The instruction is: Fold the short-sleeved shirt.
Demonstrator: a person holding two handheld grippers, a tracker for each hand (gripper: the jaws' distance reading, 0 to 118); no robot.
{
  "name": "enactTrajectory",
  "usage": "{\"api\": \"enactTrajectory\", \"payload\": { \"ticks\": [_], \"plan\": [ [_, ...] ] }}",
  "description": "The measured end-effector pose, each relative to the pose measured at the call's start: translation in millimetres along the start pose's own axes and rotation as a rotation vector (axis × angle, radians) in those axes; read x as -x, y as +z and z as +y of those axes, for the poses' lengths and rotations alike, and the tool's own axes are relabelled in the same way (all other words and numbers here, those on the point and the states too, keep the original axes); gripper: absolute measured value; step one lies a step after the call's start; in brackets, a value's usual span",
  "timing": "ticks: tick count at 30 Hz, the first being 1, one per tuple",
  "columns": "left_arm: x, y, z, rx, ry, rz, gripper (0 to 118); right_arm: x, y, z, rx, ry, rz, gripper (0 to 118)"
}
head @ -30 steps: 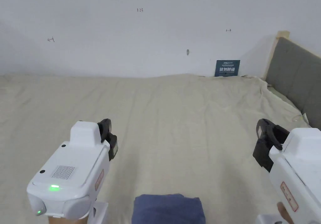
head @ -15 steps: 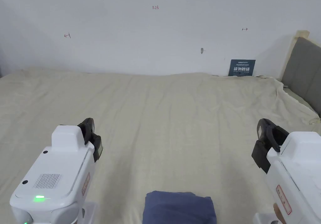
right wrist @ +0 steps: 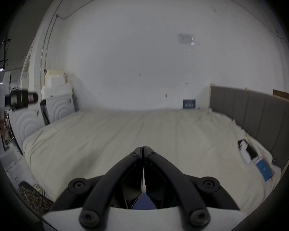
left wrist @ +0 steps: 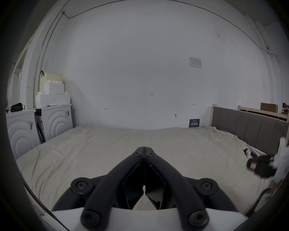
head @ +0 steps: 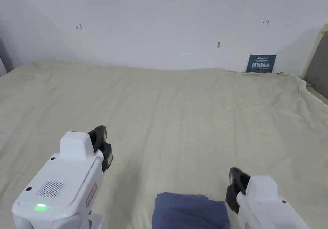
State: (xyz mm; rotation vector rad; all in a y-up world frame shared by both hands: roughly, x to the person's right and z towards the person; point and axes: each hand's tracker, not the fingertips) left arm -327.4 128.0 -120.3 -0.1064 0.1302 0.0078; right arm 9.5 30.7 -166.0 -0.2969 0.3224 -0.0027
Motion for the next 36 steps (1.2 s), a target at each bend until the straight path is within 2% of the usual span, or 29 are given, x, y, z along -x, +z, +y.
{"api": "enactTrajectory", "payload": {
  "ticks": [8,14,16,17,18,20,21,22,23,25,27,36],
  "plan": [
    [5,-9,-18,0.078,0.03,-0.021,0,16,-44,-71,0.187,0.024,0.091,0],
    [7,-15,-40,0.168,0.076,-0.058,0,26,-70,-111,0.336,0.019,0.064,0],
    [7,-18,-49,0.222,0.11,-0.103,0,28,-79,-125,0.433,0.043,0.068,0],
    [6,-19,-53,0.256,0.14,-0.13,2,31,-79,-130,0.41,0.068,0.057,0],
    [6,-21,-58,0.285,0.168,-0.158,5,33,-77,-130,0.373,0.071,0.056,0],
    [4,-26,-71,0.356,0.237,-0.195,23,33,-79,-125,0.389,0.071,0.052,0],
    [2,-29,-78,0.395,0.264,-0.219,37,32,-79,-125,0.391,0.078,0.056,0],
    [0,-33,-87,0.447,0.292,-0.231,59,32,-78,-125,0.393,0.086,0.061,0],
    [-4,-39,-95,0.508,0.31,-0.237,73,32,-78,-125,0.392,0.088,0.064,0],
    [-13,-52,-114,0.636,0.329,-0.236,96,31,-77,-125,0.389,0.074,0.066,0],
    [-21,-61,-131,0.711,0.334,-0.222,97,30,-77,-124,0.392,0.057,0.067,0],
    [-43,-106,-178,0.96,0.357,-0.328,96,25,-78,-124,0.402,0.02,0.073,0]
  ]
}}
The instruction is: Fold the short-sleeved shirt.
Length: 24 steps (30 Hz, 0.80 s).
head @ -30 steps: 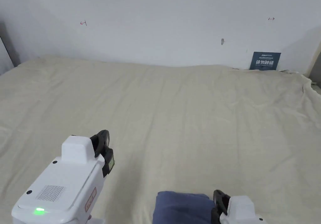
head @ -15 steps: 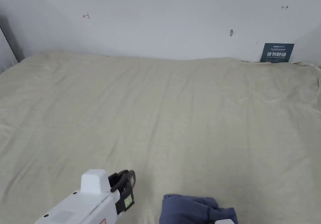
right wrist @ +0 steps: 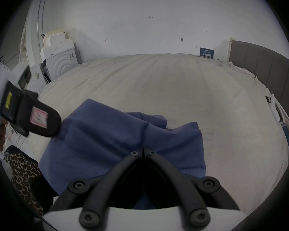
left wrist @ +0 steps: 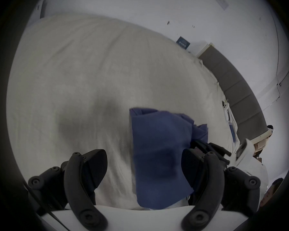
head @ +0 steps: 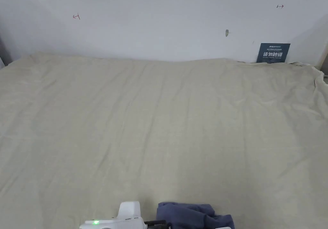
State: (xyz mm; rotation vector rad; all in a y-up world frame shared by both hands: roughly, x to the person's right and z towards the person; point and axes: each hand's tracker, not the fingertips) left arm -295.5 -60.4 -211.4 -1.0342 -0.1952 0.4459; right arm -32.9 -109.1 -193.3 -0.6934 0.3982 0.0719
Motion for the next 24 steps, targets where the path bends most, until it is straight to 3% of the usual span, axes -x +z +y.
{"api": "enactTrajectory", "payload": {
  "ticks": [5,8,16,20,24],
  "plan": [
    [-2,-17,9,0.03,0.0,-0.045,81,-1,-1,0,0.005,-0.006,0.006,0],
    [1,-25,14,0.068,-0.004,-0.072,57,-3,0,2,0.013,-0.009,0.013,0],
    [5,-28,14,0.106,0.015,-0.108,32,-5,-1,4,0.021,-0.018,0.025,0],
    [-6,-18,17,0.087,-0.066,-0.113,27,-15,8,16,0.034,-0.067,0.061,0],
    [-9,6,30,0.043,-0.089,-0.19,27,-20,35,40,-0.073,-0.068,0.063,0]
  ]
}}
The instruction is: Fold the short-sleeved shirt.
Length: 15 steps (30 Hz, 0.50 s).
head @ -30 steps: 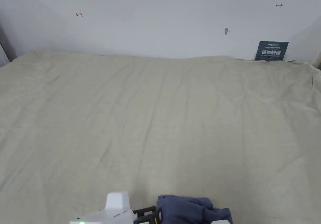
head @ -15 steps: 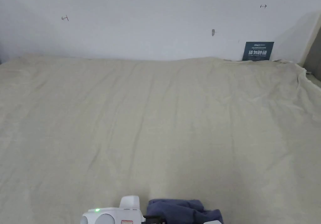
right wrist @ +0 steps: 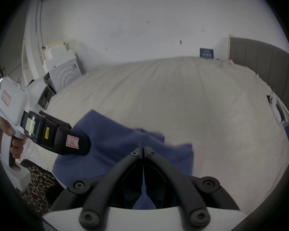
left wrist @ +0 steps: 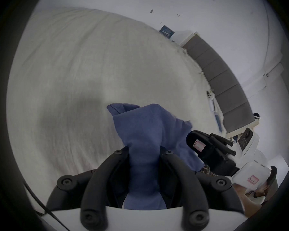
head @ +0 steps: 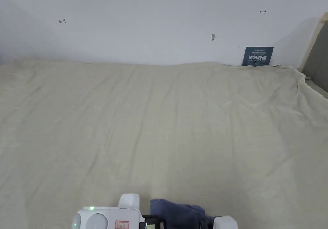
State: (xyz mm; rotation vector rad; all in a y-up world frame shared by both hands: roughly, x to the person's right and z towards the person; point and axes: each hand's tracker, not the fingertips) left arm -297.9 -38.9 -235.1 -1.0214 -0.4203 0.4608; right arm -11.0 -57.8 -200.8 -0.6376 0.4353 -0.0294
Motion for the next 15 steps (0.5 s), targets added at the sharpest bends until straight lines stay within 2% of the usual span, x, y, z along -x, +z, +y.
{"api": "enactTrajectory", "payload": {
  "ticks": [6,15],
  "plan": [
    [22,46,29,-0.029,-0.056,0.06,27,3,42,53,-0.153,0.017,-0.008,0],
    [121,151,71,-0.085,-0.065,0.316,27,26,74,94,-0.266,0.089,-0.014,0]
  ]
}}
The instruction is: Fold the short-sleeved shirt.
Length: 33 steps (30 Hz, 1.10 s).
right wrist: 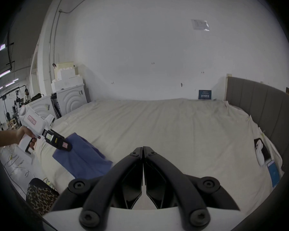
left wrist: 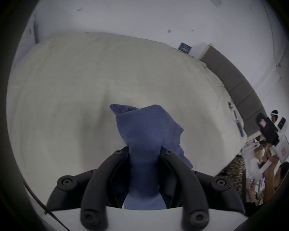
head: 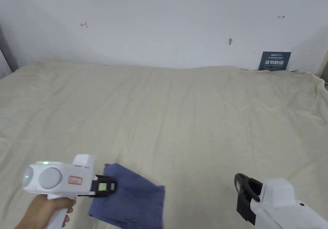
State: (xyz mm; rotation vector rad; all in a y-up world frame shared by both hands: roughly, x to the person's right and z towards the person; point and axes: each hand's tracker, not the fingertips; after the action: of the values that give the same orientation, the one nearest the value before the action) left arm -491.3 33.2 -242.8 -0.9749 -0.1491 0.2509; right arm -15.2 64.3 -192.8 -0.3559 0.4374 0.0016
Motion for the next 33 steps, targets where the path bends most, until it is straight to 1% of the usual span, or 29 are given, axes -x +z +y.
{"api": "enactTrajectory", "payload": {
  "ticks": [5,10,14,18,19,21,22,25,27,28,30,33],
  "plan": [
    [85,34,13,0.002,0.05,0.201,27,15,-2,9,-0.022,0.011,0.006,0],
    [145,64,13,0.013,0.125,0.32,27,30,-13,7,-0.012,0.017,-0.004,0],
    [187,72,7,0.033,0.191,0.377,27,39,-22,1,0.011,0.018,-0.008,0],
    [214,61,-1,0.051,0.234,0.464,27,48,-31,-5,0.043,0.043,-0.026,0],
    [217,55,-6,0.058,0.247,0.474,27,48,-34,-8,0.049,0.043,-0.026,0],
    [219,39,-15,0.09,0.227,0.491,27,50,-38,-11,0.06,0.022,-0.029,0],
    [251,18,-17,0.115,0.208,0.521,27,51,-39,-13,0.065,0.016,-0.031,0],
    [254,4,-25,0.115,0.218,0.545,28,53,-43,-16,0.089,0.026,-0.034,0],
    [256,9,-26,0.088,0.254,0.557,30,54,-42,-16,0.098,0.029,-0.03,0],
    [256,11,-25,0.08,0.259,0.557,34,54,-42,-17,0.101,0.027,-0.026,0],
    [251,16,-28,0.068,0.268,0.567,48,54,-42,-17,0.103,0.024,-0.022,0],
    [243,28,-26,0.027,0.298,0.63,80,51,-38,-14,0.1,0.026,-0.017,0]
  ]
}}
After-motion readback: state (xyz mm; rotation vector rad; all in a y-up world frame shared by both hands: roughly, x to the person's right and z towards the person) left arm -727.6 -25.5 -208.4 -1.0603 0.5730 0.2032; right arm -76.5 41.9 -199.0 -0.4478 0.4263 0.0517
